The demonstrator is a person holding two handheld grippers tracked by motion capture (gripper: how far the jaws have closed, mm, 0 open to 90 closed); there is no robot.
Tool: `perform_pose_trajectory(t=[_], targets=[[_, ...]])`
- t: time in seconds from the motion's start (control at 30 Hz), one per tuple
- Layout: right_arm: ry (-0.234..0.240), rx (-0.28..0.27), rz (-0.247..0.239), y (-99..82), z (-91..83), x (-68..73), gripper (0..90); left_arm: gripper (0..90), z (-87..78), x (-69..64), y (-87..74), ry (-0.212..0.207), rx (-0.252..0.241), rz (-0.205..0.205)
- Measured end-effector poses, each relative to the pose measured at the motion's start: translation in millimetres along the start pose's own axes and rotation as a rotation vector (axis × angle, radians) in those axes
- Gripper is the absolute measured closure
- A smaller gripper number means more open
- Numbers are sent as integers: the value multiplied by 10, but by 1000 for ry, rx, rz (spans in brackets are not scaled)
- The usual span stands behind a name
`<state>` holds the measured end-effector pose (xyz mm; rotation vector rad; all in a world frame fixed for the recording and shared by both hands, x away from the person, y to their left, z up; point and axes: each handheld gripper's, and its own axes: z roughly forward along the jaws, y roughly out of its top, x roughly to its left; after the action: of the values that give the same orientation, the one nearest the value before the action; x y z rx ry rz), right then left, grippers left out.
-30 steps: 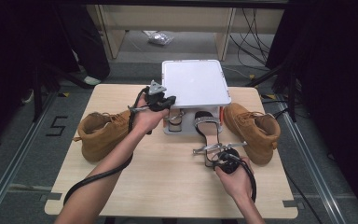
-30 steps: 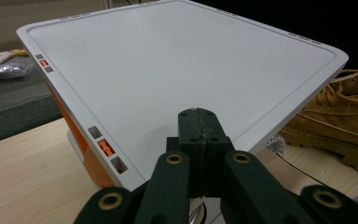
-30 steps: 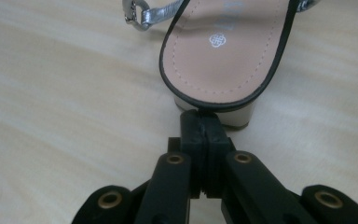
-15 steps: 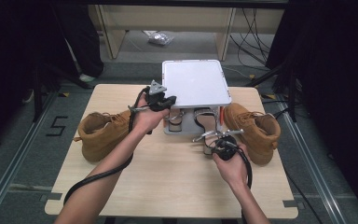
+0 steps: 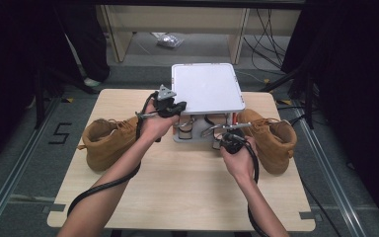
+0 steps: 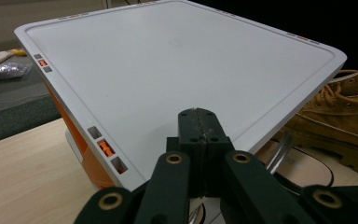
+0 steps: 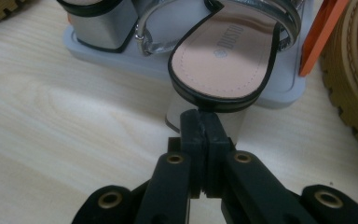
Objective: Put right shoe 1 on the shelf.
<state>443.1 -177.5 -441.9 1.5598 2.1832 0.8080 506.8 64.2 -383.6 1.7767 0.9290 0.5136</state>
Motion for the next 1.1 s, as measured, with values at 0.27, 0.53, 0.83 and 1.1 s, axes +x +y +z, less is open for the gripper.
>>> perform_pose_trajectory(t=[0.27, 0.53, 0.83, 1.1], targets=[[-29, -20, -17, 119, 159, -58, 900, 898, 0, -4, -2, 2, -1, 7], [-75, -36, -7, 222, 264, -100, 900, 898, 0, -3, -3, 2, -1, 6], [-89, -60, -31, 261, 391, -108, 896, 898, -1, 0, -4, 0, -2, 6], [-99, -76, -33, 280, 454, -97, 889, 898, 0, -3, -2, 1, -1, 6]])
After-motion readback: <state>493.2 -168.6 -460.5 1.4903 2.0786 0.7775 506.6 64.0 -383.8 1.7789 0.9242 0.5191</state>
